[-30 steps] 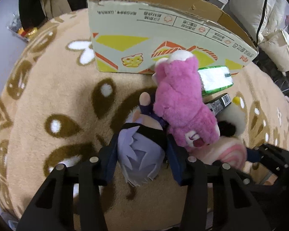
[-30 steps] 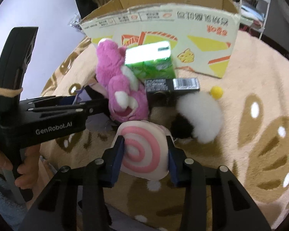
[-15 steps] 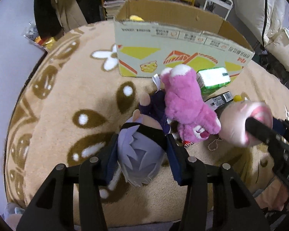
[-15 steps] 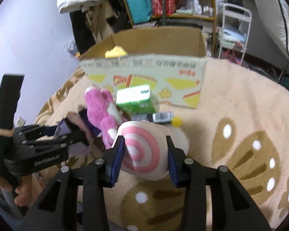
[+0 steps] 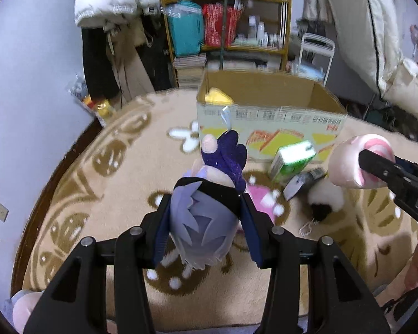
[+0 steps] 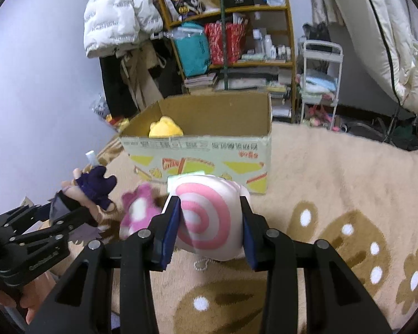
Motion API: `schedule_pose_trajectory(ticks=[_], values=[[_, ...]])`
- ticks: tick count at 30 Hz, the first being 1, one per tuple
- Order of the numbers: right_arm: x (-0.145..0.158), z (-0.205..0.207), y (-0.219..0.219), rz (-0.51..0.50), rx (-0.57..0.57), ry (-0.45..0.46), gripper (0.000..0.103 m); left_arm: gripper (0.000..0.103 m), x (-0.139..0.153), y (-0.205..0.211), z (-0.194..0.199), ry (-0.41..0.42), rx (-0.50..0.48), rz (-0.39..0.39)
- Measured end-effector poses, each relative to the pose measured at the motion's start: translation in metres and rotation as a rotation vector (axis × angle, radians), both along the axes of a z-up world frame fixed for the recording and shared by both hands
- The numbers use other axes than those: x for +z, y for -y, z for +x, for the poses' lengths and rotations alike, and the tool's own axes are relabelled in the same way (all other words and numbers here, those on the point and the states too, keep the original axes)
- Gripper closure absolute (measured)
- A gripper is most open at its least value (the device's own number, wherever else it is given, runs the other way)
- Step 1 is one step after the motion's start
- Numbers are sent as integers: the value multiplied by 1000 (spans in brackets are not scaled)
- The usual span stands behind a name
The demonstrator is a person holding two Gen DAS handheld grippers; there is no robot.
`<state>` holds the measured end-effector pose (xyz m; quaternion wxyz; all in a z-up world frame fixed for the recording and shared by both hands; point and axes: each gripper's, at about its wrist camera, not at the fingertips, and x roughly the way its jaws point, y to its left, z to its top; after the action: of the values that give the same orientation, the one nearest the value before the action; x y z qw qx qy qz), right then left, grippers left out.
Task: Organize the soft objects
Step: 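Lift the doll with the left tool while the right tool carries the swirl cushion toward the box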
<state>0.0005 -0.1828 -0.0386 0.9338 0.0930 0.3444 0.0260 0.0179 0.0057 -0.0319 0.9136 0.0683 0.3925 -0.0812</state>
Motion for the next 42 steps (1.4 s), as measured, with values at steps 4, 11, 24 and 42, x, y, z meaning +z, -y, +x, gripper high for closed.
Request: schedule_pose_trajectory(ticks=[4,11,24,42], values=[[18,-4,1,-30,-12,89,61,57,14,0,-11,99,-16,-32],[40,-2,3,-53,-31,176,61,57,36,6,-24,264,-31,-40],[71,34,24,-68,-58,254,61,57,60,25,0,382,-83,-43],[38,89,34,-41,-11,258,60,57,49,74,81,406,-186,8]])
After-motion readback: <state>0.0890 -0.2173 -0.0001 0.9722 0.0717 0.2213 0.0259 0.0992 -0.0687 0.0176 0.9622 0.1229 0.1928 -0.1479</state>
